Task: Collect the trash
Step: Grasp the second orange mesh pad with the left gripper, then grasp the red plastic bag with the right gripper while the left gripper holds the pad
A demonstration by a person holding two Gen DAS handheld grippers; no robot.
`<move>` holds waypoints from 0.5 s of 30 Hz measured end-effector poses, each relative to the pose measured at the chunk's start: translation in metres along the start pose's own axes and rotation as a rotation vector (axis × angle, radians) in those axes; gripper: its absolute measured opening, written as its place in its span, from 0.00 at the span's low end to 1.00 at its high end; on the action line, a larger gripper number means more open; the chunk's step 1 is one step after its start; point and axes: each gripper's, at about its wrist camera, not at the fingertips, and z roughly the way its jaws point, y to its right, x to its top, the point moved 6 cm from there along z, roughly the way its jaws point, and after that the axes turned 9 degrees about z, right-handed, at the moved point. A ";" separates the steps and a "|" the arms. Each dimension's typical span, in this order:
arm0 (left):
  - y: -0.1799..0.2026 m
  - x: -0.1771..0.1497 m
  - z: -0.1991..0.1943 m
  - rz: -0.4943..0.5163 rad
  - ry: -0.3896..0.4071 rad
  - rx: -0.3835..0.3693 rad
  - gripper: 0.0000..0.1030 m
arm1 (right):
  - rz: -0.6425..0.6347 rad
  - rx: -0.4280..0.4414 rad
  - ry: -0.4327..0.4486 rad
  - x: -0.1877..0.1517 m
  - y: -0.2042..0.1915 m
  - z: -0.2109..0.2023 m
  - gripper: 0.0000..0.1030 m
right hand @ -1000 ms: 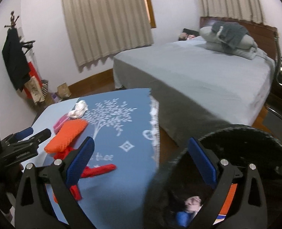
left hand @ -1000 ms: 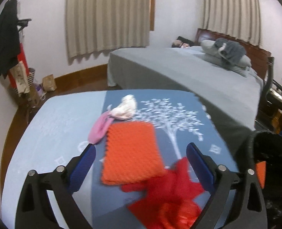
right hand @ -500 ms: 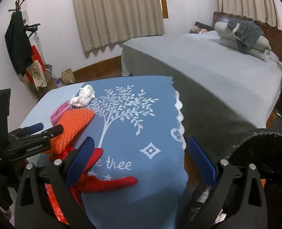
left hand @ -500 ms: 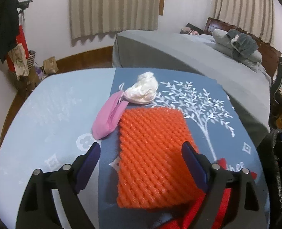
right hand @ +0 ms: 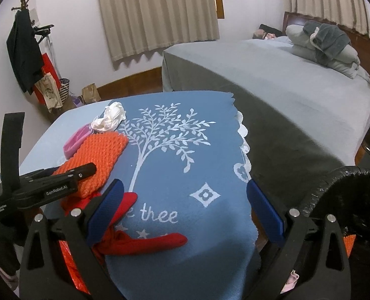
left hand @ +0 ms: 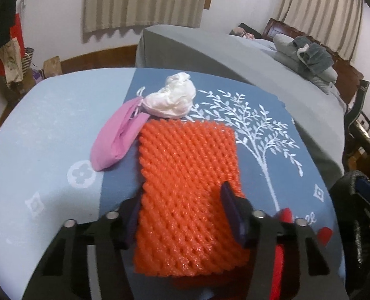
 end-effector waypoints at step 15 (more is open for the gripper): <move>0.006 0.022 -0.041 0.010 0.114 -0.027 0.16 | -0.002 0.010 0.009 0.003 -0.004 -0.002 0.93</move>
